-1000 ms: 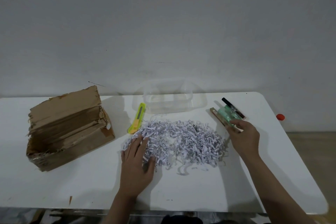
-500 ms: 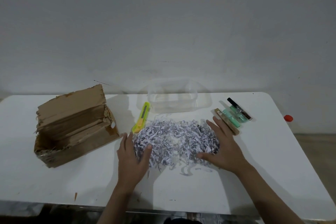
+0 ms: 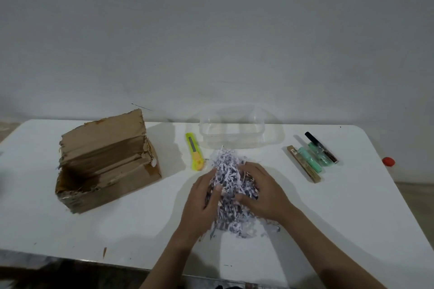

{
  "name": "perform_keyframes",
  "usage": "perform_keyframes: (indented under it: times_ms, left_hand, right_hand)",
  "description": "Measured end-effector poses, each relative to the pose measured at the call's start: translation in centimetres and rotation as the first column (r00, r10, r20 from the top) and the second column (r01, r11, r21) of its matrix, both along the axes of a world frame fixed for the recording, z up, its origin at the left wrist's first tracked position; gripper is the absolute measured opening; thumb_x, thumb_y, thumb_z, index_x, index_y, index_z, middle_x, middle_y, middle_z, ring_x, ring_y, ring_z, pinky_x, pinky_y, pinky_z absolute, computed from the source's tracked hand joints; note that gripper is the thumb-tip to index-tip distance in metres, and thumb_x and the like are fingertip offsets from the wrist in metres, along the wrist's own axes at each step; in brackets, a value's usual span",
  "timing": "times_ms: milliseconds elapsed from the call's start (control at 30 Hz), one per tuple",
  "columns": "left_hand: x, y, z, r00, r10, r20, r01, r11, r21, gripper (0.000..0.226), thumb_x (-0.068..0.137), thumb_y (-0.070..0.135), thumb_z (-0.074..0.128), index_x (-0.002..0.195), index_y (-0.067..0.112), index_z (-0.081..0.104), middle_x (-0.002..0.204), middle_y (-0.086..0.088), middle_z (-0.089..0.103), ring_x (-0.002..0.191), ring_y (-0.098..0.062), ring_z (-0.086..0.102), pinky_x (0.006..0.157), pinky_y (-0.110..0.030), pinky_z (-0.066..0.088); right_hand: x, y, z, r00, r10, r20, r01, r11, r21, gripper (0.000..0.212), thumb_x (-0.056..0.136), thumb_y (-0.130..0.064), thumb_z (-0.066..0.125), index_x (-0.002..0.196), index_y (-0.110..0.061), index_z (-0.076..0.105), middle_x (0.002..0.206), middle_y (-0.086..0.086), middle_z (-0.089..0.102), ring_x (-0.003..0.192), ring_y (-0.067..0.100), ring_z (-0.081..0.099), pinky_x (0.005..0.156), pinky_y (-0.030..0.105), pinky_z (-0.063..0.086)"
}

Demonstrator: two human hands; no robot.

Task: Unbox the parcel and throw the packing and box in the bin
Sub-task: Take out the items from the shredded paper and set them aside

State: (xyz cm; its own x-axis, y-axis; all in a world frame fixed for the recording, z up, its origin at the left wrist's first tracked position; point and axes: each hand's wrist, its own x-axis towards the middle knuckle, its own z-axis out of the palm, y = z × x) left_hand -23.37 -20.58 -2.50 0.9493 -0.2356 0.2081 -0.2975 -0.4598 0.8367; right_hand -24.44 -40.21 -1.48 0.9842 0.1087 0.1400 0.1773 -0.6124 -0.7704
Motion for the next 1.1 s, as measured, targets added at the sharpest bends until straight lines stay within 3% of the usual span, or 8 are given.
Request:
perform_keyframes:
  times_ms: [67,167,267,367,467,700,867,1100]
  left_hand:
    - [0.3,0.7,0.3,0.997,0.05,0.066,-0.048,0.999,-0.025,0.047,0.093,0.052,0.038,0.132,0.029,0.049,0.133,0.009,0.053,0.127,-0.005,0.044,0.106,-0.031,0.039]
    - [1.3,1.8,0.9,0.972,0.164,0.171,-0.161,0.986,-0.03,0.05,0.093,0.054,0.036,0.126,0.021,0.055,0.127,0.0,0.055,0.123,-0.007,0.047,0.103,-0.021,0.037]
    - [3.5,2.3,1.6,0.962,0.229,0.145,-0.238,0.97,0.043,0.054,0.092,0.053,0.034,0.13,0.02,0.053,0.135,-0.002,0.051,0.128,-0.012,0.042,0.107,-0.028,0.032]
    - [5.9,2.4,1.5,0.989,0.131,0.063,-0.143,0.947,0.287,0.06,0.091,0.056,0.027,0.14,0.024,0.042,0.149,0.0,0.036,0.14,-0.018,0.027,0.113,-0.036,0.019]
    - [7.1,2.6,0.5,0.997,0.06,-0.045,-0.034,0.9,0.435,0.062,0.09,0.055,0.025,0.144,0.026,0.036,0.156,0.002,0.023,0.145,-0.019,0.016,0.116,-0.044,0.015]
    - [9.2,3.9,-0.7,0.987,0.155,0.049,-0.162,0.925,0.343,0.037,0.094,0.017,0.05,0.13,0.013,0.053,0.15,-0.006,0.037,0.142,-0.022,0.026,0.112,-0.031,0.022]
    - [11.6,3.1,-0.1,0.978,0.194,0.078,-0.209,0.932,0.295,0.041,0.092,0.022,0.05,0.131,0.011,0.052,0.143,-0.01,0.045,0.135,-0.028,0.038,0.113,-0.046,0.029]
    - [19.2,1.5,1.5,0.972,0.221,-0.078,-0.196,0.949,0.245,0.037,0.09,0.016,0.056,0.128,0.012,0.056,0.131,-0.008,0.056,0.122,-0.027,0.05,0.103,-0.037,0.041]
  right_hand:
    - [0.4,-0.2,0.5,0.988,-0.084,0.13,0.077,0.995,0.06,0.082,0.067,-0.086,0.04,0.121,-0.026,0.053,0.122,-0.01,0.047,0.112,0.005,0.05,0.087,0.021,0.047]
    - [1.5,-0.6,0.9,0.963,-0.163,0.215,0.14,0.983,0.117,0.077,0.072,-0.082,0.042,0.115,-0.019,0.054,0.117,-0.006,0.05,0.108,0.006,0.051,0.086,0.015,0.042]
    - [2.6,-0.2,1.1,0.979,-0.094,0.181,0.083,0.994,0.066,0.08,0.075,-0.08,0.038,0.126,-0.02,0.049,0.128,-0.009,0.049,0.121,0.007,0.044,0.102,0.028,0.039]
    - [3.6,1.0,1.2,0.997,0.067,0.034,-0.065,0.996,-0.069,0.084,0.073,-0.084,0.028,0.141,-0.035,0.034,0.151,-0.012,0.031,0.141,0.008,0.021,0.117,0.044,0.018]
    - [4.3,2.0,1.0,0.979,0.18,-0.092,-0.193,0.968,-0.162,0.081,0.07,-0.088,0.024,0.141,-0.048,0.025,0.156,-0.017,0.014,0.145,0.006,0.005,0.117,0.054,0.004]
    - [4.3,2.2,0.1,0.97,0.207,-0.13,-0.23,0.954,-0.193,0.076,0.07,-0.087,0.031,0.132,-0.045,0.044,0.153,-0.019,0.026,0.144,0.004,0.016,0.116,0.054,0.014]
    - [4.2,2.2,0.3,0.969,0.197,-0.146,-0.223,0.955,-0.194,0.07,0.072,-0.085,0.034,0.131,-0.049,0.044,0.151,-0.025,0.025,0.143,0.0,0.016,0.118,0.051,0.008]
    - [4.2,2.5,0.4,0.97,0.165,-0.18,-0.198,0.963,-0.182,0.058,0.073,-0.084,0.035,0.125,-0.059,0.042,0.147,-0.031,0.023,0.142,-0.004,0.015,0.118,0.05,0.007]
